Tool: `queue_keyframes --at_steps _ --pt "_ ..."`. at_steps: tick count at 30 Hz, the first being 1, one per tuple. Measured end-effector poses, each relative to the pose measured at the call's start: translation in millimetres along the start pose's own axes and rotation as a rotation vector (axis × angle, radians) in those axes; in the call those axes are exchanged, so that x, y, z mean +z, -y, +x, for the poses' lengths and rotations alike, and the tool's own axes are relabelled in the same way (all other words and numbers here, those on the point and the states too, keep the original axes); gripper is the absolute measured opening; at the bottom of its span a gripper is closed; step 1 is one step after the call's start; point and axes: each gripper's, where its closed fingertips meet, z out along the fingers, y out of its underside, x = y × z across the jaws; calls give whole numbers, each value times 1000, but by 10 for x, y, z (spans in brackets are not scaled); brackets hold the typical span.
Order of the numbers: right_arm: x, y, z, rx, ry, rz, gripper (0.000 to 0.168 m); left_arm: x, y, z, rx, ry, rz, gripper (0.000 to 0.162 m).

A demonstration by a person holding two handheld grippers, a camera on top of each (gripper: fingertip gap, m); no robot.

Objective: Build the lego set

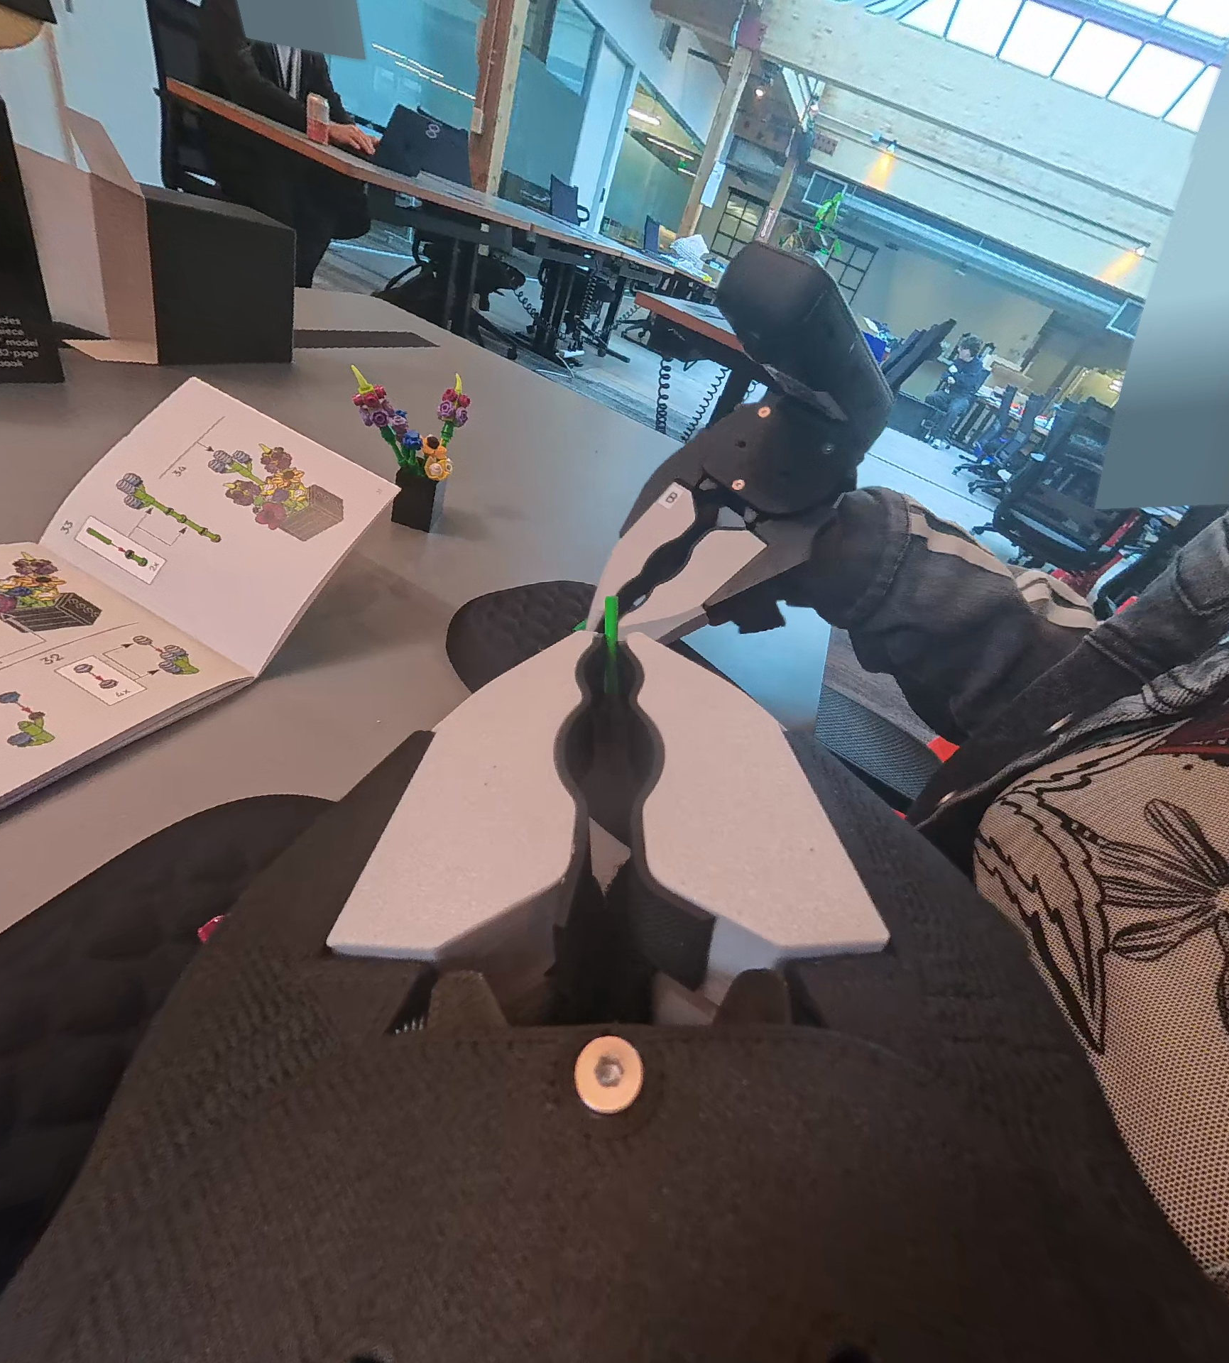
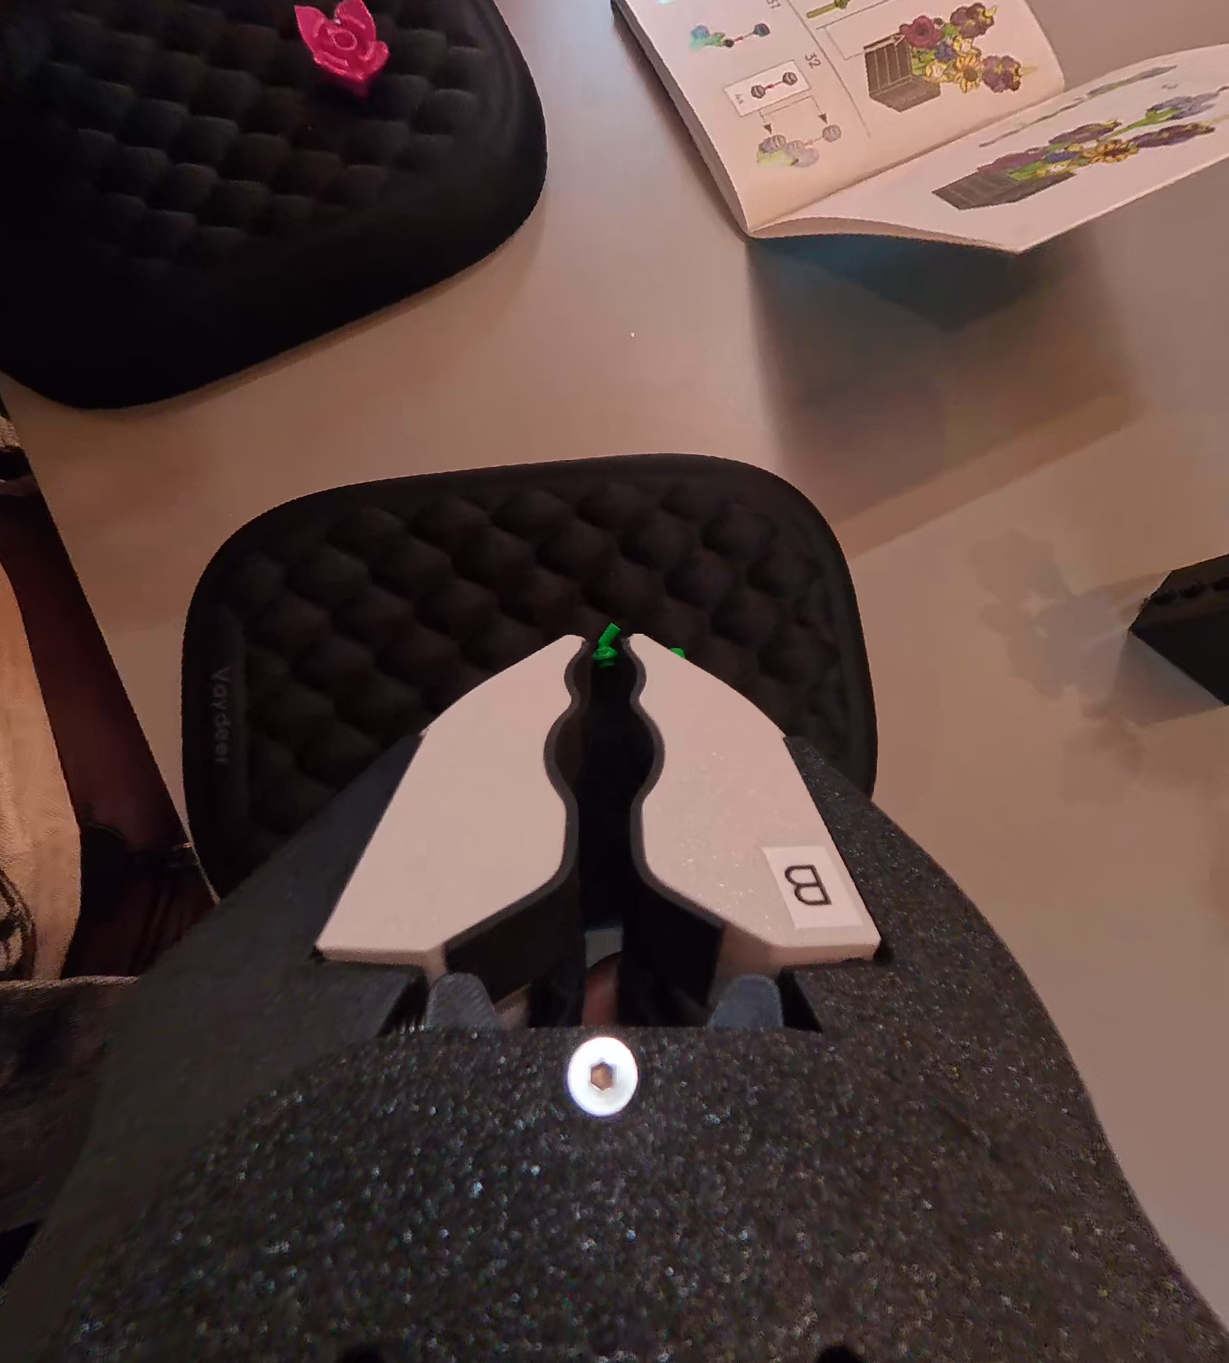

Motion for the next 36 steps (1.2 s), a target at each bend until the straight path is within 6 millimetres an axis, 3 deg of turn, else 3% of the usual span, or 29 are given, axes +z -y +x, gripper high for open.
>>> queue_keyframes --at_steps 10,22,28,36 --pt "-69 -42 -48 89 18 -13 15 12 -12 8 13 3 -7 4" --pt "-265 30 10 -54 37 -9 18 20 -22 4 14 4 -10 3" --pt "-227 22 -52 -97 70 -23 10 25 -29 0 12 2 -13 4" --pt "-89 0 -73 -231 32 -11 11 28 -39 -2 5 -3 -17 4"
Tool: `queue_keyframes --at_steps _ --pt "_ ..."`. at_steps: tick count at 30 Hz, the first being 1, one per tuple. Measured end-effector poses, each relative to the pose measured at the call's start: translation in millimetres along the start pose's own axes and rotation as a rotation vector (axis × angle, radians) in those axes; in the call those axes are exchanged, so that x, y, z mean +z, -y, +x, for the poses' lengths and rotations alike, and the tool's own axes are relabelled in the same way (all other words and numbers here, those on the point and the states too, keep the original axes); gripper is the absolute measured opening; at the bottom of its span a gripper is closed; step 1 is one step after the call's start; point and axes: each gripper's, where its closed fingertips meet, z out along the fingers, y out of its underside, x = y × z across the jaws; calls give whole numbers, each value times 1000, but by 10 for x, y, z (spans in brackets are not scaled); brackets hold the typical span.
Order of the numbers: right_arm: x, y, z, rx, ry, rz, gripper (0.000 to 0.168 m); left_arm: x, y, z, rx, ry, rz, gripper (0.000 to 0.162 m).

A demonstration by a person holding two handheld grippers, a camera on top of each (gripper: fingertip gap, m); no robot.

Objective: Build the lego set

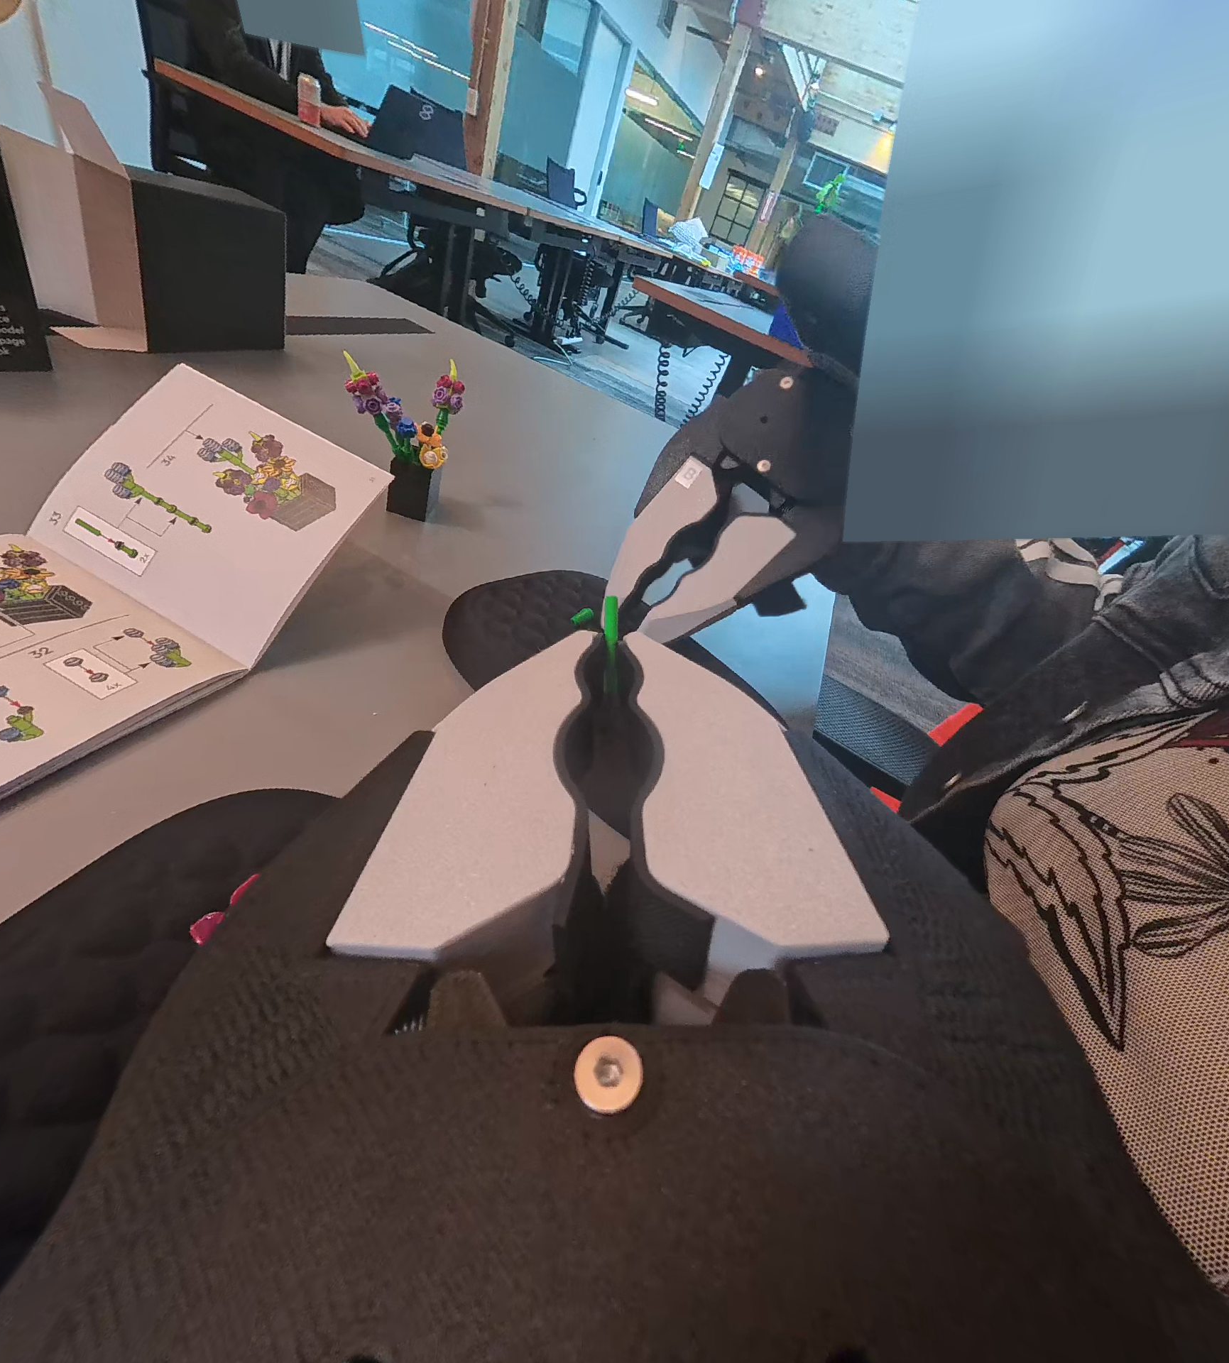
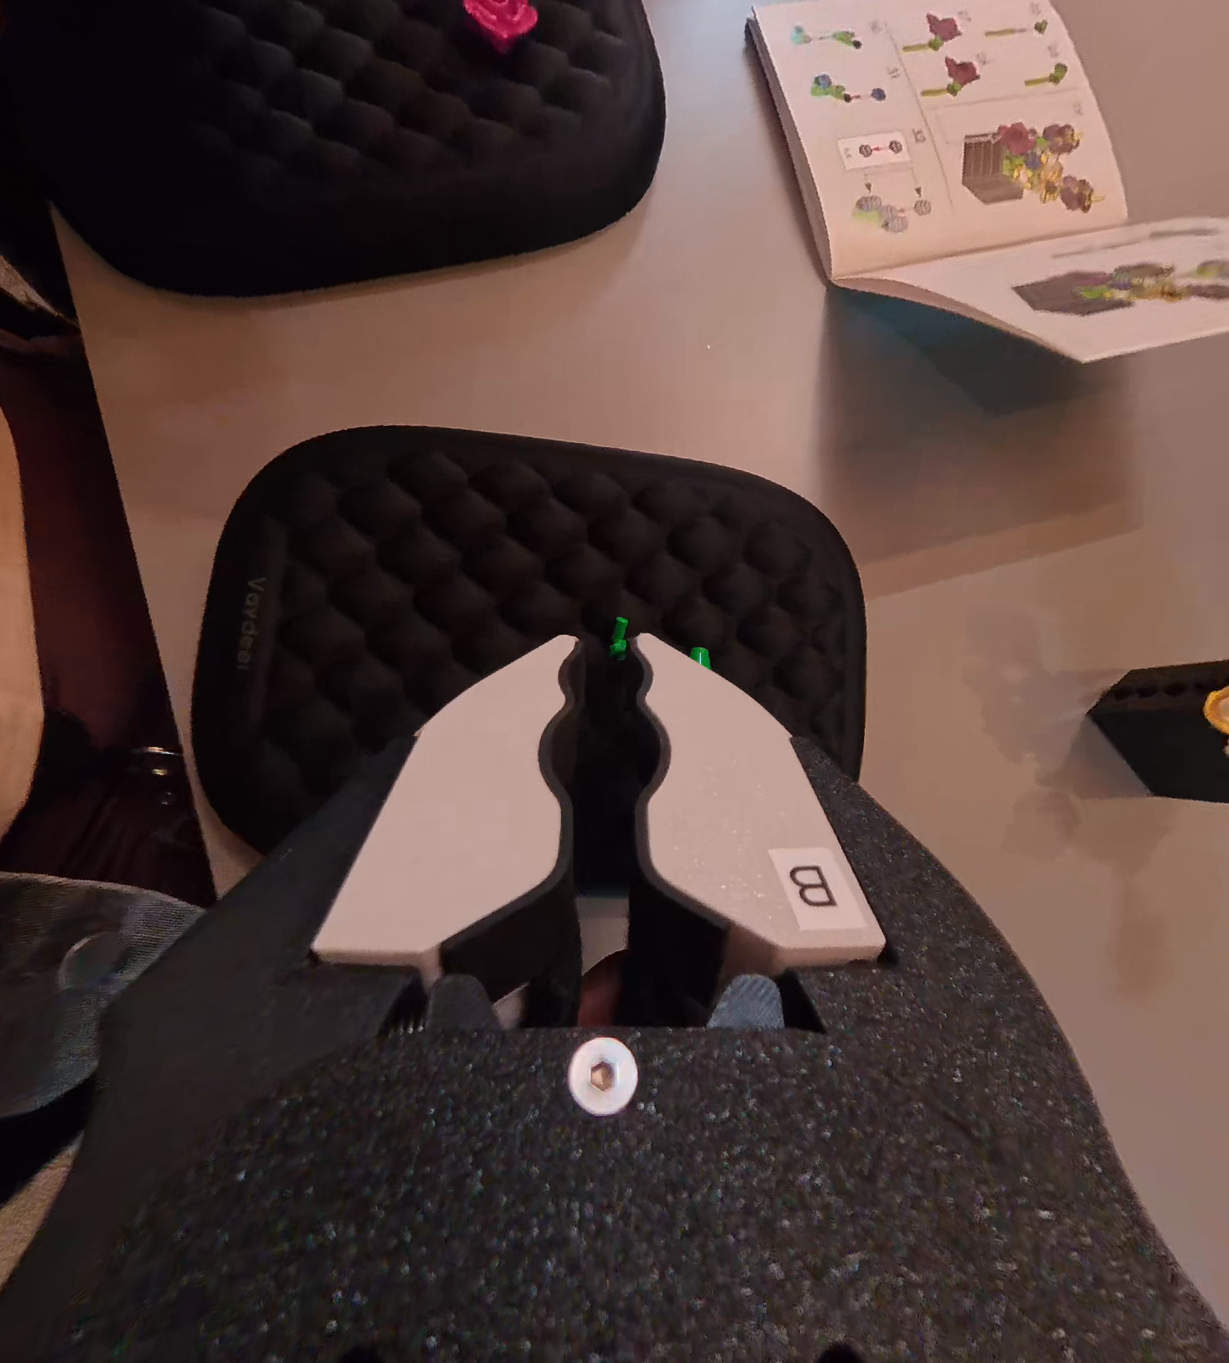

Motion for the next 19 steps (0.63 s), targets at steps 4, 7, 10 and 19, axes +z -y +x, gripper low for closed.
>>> queue_keyframes --at_steps 4,7,10,19 --pt "0 54 27 -79 -16 -40 11 10 -14 -1 1 -1 -10 4" --pt "45 73 19 -89 8 -94 9 15 -22 -1 3 0 -14 4" --pt "102 -43 44 -90 8 -198 6 18 -28 1 5 0 -19 4" --pt "-385 844 189 717 294 775 5 42 110 -2 -5 4 65 4"
